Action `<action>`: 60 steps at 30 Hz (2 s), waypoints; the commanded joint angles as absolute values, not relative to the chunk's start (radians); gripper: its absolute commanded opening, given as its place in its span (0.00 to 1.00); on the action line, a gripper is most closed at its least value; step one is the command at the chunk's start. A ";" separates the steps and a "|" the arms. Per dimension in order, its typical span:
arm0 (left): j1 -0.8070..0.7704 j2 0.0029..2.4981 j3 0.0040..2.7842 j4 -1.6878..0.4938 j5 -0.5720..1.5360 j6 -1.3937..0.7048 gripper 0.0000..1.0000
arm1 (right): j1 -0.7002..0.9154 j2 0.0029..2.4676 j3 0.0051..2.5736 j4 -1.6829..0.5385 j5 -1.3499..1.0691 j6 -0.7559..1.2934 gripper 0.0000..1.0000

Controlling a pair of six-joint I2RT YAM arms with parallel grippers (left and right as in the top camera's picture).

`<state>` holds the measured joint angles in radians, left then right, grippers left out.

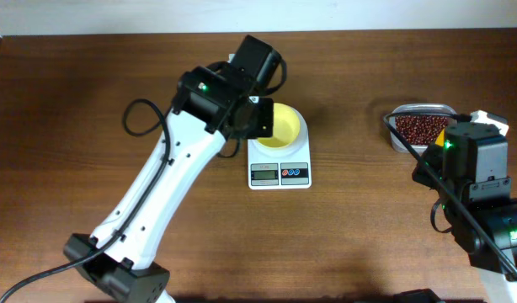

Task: Scoop item into bowl and weigh 50g on scale
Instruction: 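Move the left gripper over the scale's front button panel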

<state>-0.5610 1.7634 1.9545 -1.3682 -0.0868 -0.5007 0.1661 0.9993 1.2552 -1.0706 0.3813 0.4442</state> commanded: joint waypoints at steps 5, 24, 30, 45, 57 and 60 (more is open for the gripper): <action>-0.674 1.752 1.790 -1.280 -0.096 -0.823 0.00 | 0.169 0.995 1.279 -1.071 0.405 0.441 0.04; -0.786 1.752 1.420 -0.845 -0.331 -0.950 0.00 | 0.169 1.011 1.279 -1.083 0.397 0.442 0.04; -0.786 1.752 1.354 -0.788 -0.330 -1.015 0.00 | 0.169 1.034 1.279 -1.083 0.397 0.442 0.04; -0.844 1.855 1.287 -0.655 -0.331 -1.041 0.00 | 0.169 1.034 1.279 -1.090 0.397 0.442 0.04; -0.844 1.899 1.262 -0.662 -0.394 -1.103 0.00 | 0.169 1.034 1.279 -1.097 0.397 0.442 0.04; -0.844 1.899 1.245 -0.659 -0.403 -1.156 0.00 | 0.169 1.034 1.279 -1.097 0.396 0.442 0.04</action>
